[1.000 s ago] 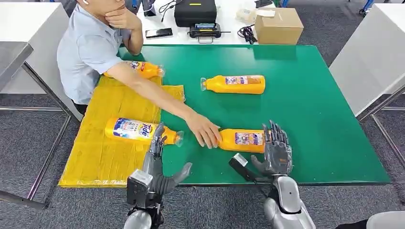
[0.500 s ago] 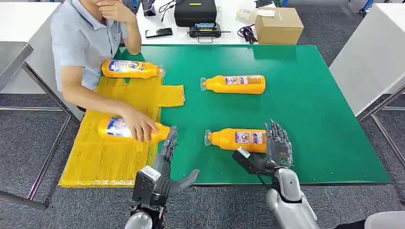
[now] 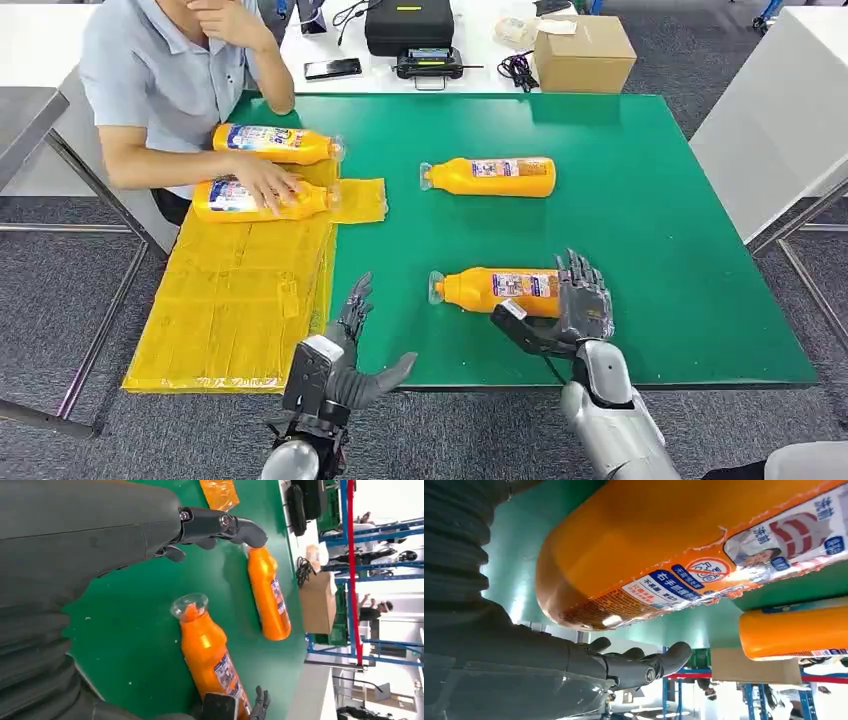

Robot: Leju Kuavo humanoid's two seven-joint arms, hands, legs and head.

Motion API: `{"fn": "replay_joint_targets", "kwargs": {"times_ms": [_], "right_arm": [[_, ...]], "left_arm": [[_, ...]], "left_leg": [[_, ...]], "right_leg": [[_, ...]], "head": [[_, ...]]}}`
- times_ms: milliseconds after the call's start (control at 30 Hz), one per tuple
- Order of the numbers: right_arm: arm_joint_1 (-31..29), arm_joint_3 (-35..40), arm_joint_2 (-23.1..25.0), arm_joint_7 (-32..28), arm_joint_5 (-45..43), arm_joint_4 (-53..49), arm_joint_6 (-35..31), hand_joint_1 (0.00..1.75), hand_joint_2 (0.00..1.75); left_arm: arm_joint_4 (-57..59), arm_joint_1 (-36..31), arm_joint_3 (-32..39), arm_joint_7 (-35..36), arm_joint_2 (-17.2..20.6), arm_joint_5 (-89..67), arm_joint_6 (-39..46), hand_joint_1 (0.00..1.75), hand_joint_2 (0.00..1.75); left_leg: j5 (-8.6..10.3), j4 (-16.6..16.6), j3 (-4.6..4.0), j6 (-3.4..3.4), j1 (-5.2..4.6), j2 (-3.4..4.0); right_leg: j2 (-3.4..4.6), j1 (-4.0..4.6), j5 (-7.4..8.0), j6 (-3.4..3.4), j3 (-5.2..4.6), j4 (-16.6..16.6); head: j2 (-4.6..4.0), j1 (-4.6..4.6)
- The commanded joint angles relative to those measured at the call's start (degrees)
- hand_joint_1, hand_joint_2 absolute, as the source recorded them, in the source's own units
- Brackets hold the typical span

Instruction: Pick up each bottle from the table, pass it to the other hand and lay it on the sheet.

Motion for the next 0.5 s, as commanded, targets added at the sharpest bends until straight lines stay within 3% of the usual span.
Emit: {"fn": "replay_joint_targets", "kwargs": {"times_ms": [33, 200, 233, 433, 467, 500], "right_arm": [[-4.2, 1.0, 0.7, -1.4, -1.5, 7.8, 1.7, 0.0, 1.75], [-5.2, 1.6, 0.4, -2.6, -3.2, 10.1, 4.9, 0.03, 1.75], [-5.5, 2.2, 0.0, -2.7, -3.2, 10.5, 5.8, 0.56, 1.75], [-5.5, 2.2, 0.0, -2.7, -3.2, 10.5, 5.8, 0.56, 1.75], [-5.5, 2.1, -0.1, -2.7, -3.2, 10.6, 5.8, 1.54, 1.75], [-5.7, 2.5, -0.2, -2.8, -3.5, 10.9, 6.7, 1.75, 1.75]], "left_arm": [[6.2, -3.3, 0.5, 0.2, 0.1, -0.3, 1.6, 0.0, 1.75], [7.0, -3.8, -0.2, 0.0, 0.0, -0.1, 1.5, 0.0, 1.75], [7.2, -3.9, -0.4, -0.1, 0.0, -0.1, 1.6, 0.0, 1.75], [7.2, -3.9, -0.4, -0.1, 0.0, -0.1, 1.6, 0.0, 1.75], [7.1, -4.0, -0.4, -0.1, -0.1, -0.1, 1.6, 0.0, 1.75], [7.2, -4.0, -0.6, -0.1, 0.0, -0.1, 1.5, 0.0, 1.75]], "left_leg": [[-0.03, 0.0, 0.18, -0.07, 0.03, 0.06], [-0.08, -0.1, 0.35, -0.11, 0.06, 0.13], [-0.05, 0.0, 0.27, -0.09, 0.04, 0.07], [-0.03, -0.1, 0.28, -0.06, 0.03, 0.05], [-0.07, -0.1, 0.39, -0.1, 0.06, 0.06], [-0.04, -0.1, 0.33, -0.08, 0.03, 0.02]], "right_leg": [[0.03, 0.04, -0.01, -0.09, 0.18, -0.1], [0.08, 0.07, -0.04, -0.15, 0.33, -0.1], [0.04, 0.05, -0.03, -0.12, 0.25, -0.1], [0.01, 0.04, -0.01, -0.08, 0.26, -0.1], [0.01, 0.08, -0.04, -0.13, 0.37, -0.1], [-0.02, 0.05, -0.03, -0.09, 0.31, -0.1]], "head": [[0.0, 0.0], [0.0, 0.0], [0.0, 0.0], [0.0, 0.0], [0.0, 0.0], [0.0, 0.0]]}}
